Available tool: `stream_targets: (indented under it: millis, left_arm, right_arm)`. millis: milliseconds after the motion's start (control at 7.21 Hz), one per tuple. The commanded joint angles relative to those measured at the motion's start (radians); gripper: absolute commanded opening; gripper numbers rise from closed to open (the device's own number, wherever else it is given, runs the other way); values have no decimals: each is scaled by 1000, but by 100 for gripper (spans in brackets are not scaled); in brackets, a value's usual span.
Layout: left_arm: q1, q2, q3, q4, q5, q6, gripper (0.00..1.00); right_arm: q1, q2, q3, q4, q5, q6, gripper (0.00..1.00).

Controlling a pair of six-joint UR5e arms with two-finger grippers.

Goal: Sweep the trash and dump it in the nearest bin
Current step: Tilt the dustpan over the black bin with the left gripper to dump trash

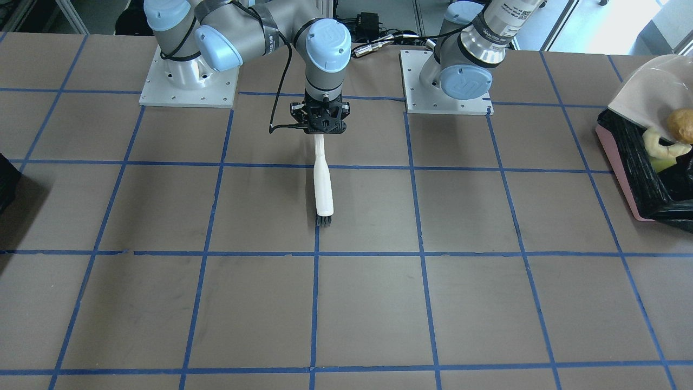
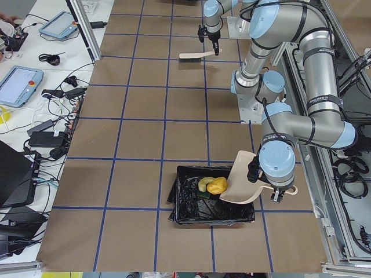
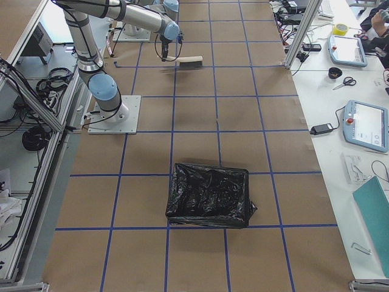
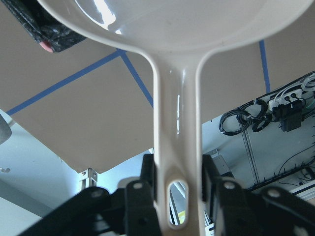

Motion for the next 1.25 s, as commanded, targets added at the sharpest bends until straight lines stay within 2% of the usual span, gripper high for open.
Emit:
stream_targets:
  millis: [0, 139, 278, 416, 694, 833, 1110]
  left_arm:
    - [-24, 7, 20, 0, 5, -4, 0]
    - [-31, 9, 25, 3, -4, 9, 0]
    - [-68, 29, 31, 11, -12, 28, 0]
    - [-120, 45, 63, 11, -26, 67, 0]
    - [-191, 62, 92, 21, -195, 88, 0]
    - [-252, 66, 86, 49, -289, 126, 0]
    - [-448, 72, 82, 109, -345, 101, 0]
  right_arm:
    - [-3, 1, -8, -3, -39, -6, 99]
    - [-17, -24, -38, -2, -70, -23, 100]
    - [-26, -47, -105, -2, -71, -23, 100]
    - [-63, -59, -199, 48, -73, -27, 100]
    - [-193, -76, -410, 313, -71, -184, 100]
    - [-253, -84, -490, 390, -71, -248, 100]
    - [-386, -137, -529, 422, -70, -384, 100]
